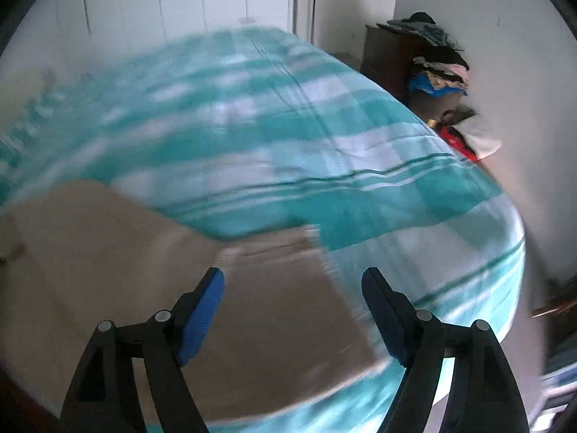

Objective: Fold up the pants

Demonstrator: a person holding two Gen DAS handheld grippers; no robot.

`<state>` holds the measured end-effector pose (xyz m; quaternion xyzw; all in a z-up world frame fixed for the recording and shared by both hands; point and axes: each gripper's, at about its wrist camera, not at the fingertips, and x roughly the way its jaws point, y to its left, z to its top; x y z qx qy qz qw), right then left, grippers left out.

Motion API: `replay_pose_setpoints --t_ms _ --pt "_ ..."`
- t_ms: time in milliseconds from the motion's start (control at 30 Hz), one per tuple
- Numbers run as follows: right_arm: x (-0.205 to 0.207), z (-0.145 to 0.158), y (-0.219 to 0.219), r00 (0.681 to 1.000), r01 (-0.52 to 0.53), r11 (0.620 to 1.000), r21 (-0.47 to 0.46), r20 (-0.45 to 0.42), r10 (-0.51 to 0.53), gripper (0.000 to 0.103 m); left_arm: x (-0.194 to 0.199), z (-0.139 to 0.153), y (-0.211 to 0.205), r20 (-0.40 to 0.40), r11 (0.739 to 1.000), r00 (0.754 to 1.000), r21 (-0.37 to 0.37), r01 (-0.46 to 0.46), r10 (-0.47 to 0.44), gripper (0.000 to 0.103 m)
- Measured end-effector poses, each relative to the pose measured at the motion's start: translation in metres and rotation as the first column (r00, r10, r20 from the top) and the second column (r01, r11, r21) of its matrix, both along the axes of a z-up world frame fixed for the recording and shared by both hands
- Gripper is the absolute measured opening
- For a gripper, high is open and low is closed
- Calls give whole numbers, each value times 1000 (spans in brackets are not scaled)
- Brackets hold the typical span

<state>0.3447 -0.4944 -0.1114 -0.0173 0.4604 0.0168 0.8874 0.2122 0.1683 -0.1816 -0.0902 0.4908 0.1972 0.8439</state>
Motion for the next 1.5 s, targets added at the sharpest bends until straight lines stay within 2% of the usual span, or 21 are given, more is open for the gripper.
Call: replay_pose_setpoints --t_ms 67,133,200,267,333,400,467,533,633,700,833,1300,1500 --pt "-20 10 38 998 -61 996 61 37 59 79 -27 7 -28 19 998 998 -37 59 -58 102" --pt "-56 11 80 985 -167 979 116 65 161 79 -49 7 -57 23 991 993 -60 116 -114 102" --pt "-79 3 138 960 -278 944 178 73 269 79 -66 -2 -84 9 984 986 -51 168 -168 102" --pt "-91 -17 186 939 -344 914 213 52 341 79 -72 -14 -101 -21 981 981 -24 191 -192 102" --pt "-102 -34 223 925 -374 905 204 15 379 79 -77 -27 -105 -35 983 983 -34 181 -182 102" --pt "-112 -59 258 906 -411 898 156 -45 422 79 -81 -33 -94 -7 983 990 -119 138 -140 103" --pt "-116 -89 276 899 -406 907 111 -129 418 81 -78 -35 -88 -12 980 989 -143 141 -144 103" --pt "-114 -94 274 904 -402 909 109 -109 413 82 -76 -37 -90 -14 979 987 -130 160 -163 103" --pt "-102 -100 266 907 -377 907 187 -123 403 83 -78 -42 -92 15 982 987 -100 161 -160 102" --pt "-106 -102 268 903 -397 901 176 -104 418 85 -81 -43 -96 26 984 987 -73 163 -162 102" --pt "-116 -100 270 900 -416 898 145 -77 429 85 -80 -45 -96 19 984 987 -72 162 -161 102" --pt "-129 -94 265 888 -433 885 172 -84 452 86 -62 -45 -92 -142 982 976 -109 152 -167 102" --pt "-126 -95 271 889 -426 889 170 -105 446 92 -71 -46 -91 -84 981 980 -94 172 -180 102"
